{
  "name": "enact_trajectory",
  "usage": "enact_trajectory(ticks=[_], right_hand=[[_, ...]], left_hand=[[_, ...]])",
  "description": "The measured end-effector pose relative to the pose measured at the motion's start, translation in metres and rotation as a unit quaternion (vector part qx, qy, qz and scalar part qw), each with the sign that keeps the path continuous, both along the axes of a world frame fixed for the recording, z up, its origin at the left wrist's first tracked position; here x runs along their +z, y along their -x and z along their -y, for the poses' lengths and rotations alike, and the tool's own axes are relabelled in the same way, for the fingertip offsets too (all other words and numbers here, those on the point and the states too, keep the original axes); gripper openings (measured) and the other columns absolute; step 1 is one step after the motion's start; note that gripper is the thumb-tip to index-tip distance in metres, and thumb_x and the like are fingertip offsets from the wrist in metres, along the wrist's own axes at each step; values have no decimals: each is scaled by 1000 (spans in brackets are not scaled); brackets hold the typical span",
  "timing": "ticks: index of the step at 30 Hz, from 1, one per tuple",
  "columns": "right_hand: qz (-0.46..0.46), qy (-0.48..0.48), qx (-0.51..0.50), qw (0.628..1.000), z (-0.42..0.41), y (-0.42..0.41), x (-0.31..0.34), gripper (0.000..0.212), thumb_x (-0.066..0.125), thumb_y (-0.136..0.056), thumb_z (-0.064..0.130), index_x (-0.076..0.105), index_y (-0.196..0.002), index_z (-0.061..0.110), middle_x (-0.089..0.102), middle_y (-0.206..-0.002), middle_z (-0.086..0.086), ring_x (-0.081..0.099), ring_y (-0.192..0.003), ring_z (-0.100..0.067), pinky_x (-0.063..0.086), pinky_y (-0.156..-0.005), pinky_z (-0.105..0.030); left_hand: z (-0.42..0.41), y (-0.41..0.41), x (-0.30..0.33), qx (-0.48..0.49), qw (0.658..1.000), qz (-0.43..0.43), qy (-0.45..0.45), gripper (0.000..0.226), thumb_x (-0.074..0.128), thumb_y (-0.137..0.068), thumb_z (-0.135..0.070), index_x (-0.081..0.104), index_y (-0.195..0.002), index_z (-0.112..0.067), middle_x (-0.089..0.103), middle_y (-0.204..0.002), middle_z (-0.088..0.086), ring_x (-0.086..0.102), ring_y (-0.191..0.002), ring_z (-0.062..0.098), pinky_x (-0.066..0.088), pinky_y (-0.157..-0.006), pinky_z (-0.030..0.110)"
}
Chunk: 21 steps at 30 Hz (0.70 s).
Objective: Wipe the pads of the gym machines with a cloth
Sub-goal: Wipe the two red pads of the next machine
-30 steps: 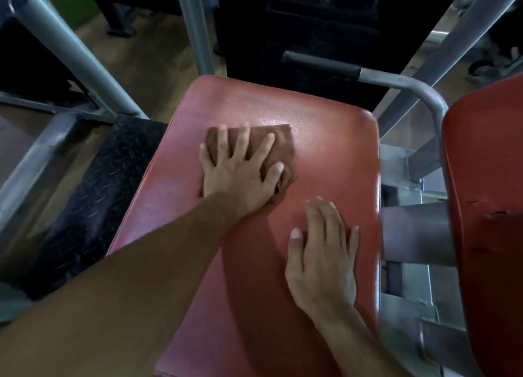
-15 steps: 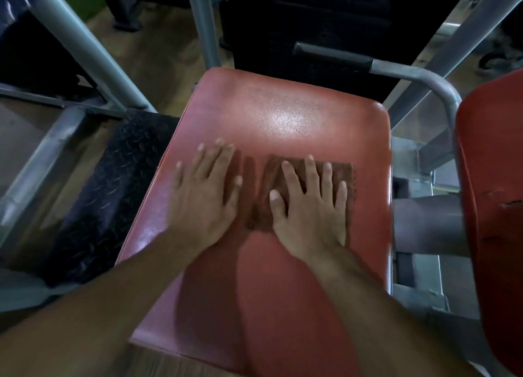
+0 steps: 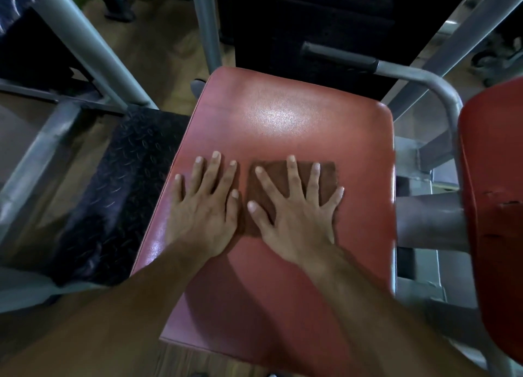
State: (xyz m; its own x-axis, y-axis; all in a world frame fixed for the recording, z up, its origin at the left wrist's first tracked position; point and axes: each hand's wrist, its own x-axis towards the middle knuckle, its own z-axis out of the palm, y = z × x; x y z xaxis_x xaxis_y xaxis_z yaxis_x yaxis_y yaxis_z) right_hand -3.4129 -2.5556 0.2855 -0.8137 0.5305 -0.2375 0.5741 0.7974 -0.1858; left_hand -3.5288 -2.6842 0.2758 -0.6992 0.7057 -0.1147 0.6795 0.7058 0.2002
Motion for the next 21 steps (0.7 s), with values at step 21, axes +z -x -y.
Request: enact_trajectory(ticks=[21], right_hand=[[148, 97, 28, 984, 106, -96, 54, 55, 32, -107, 19, 15, -159, 16, 13, -166, -13, 8, -153, -30, 6, -123, -46]], left_hand=[[160, -120, 71, 52, 970, 234, 41, 67, 38, -100, -44, 17, -157, -16, 10, -166, 2, 9, -153, 23, 19, -121, 46]])
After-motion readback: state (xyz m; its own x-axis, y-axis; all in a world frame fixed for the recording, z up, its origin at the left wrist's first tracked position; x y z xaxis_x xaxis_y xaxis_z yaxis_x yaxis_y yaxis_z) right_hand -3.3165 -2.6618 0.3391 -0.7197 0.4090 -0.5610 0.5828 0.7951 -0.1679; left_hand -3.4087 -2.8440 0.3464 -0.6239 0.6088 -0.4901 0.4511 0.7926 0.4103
